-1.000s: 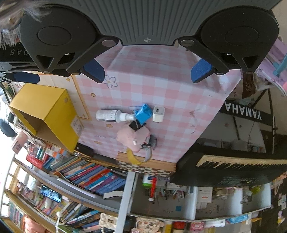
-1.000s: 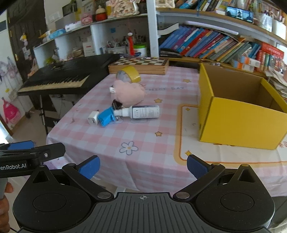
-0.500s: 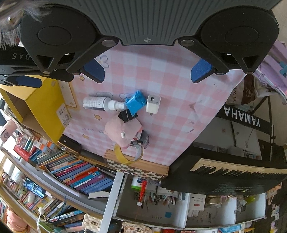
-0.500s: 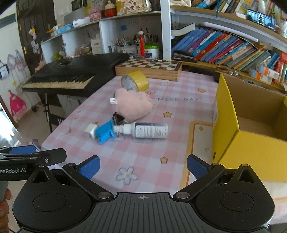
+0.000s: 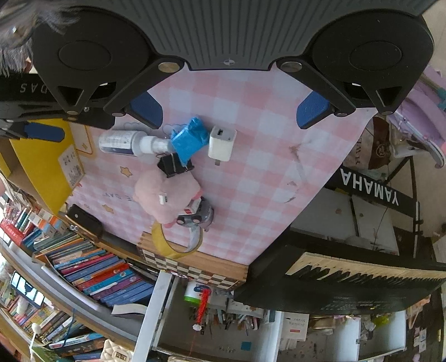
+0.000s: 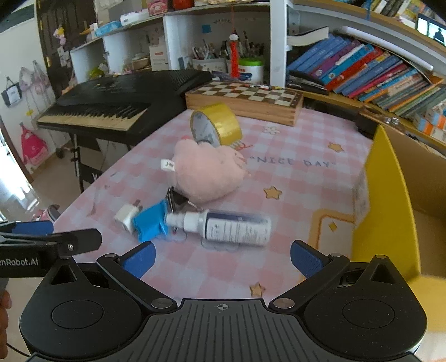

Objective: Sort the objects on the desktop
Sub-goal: 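Reach the left tool to the white charger while the right tool reaches the spray bottle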

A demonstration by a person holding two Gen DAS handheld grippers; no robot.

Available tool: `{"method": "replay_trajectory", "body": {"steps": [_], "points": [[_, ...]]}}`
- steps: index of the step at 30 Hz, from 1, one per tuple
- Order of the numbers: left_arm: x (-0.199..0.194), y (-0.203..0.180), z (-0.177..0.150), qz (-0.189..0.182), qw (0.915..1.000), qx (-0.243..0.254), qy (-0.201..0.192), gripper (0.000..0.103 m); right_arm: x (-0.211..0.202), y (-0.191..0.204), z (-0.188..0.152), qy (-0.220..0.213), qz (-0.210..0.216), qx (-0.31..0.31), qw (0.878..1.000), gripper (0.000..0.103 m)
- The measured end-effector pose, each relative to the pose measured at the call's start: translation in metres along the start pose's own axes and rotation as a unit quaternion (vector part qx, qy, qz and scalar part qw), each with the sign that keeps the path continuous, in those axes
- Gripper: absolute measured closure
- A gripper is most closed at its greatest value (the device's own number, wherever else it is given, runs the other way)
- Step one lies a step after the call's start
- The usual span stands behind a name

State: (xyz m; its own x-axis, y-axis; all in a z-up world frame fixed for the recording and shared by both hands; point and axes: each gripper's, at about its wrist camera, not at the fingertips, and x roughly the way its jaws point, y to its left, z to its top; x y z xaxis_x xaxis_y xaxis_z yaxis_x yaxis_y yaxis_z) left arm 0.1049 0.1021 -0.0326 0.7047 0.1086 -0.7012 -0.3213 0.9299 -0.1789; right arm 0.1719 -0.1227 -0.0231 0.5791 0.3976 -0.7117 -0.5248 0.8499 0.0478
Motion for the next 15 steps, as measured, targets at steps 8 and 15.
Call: {"method": "replay_trajectory", "body": {"steps": [8, 15], "points": [[0.025, -0.001, 0.012, 0.005, 0.9999, 0.011, 0.006, 0.009, 0.037, 0.001, 0.012, 0.037, -0.013, -0.062, 0.997, 0.017], [0.053, -0.009, 0.020, 0.006, 0.9991, 0.035, 0.022, 0.027, 0.061, 0.003, 0.021, 0.051, -0.001, -0.155, 0.987, 0.029]]}}
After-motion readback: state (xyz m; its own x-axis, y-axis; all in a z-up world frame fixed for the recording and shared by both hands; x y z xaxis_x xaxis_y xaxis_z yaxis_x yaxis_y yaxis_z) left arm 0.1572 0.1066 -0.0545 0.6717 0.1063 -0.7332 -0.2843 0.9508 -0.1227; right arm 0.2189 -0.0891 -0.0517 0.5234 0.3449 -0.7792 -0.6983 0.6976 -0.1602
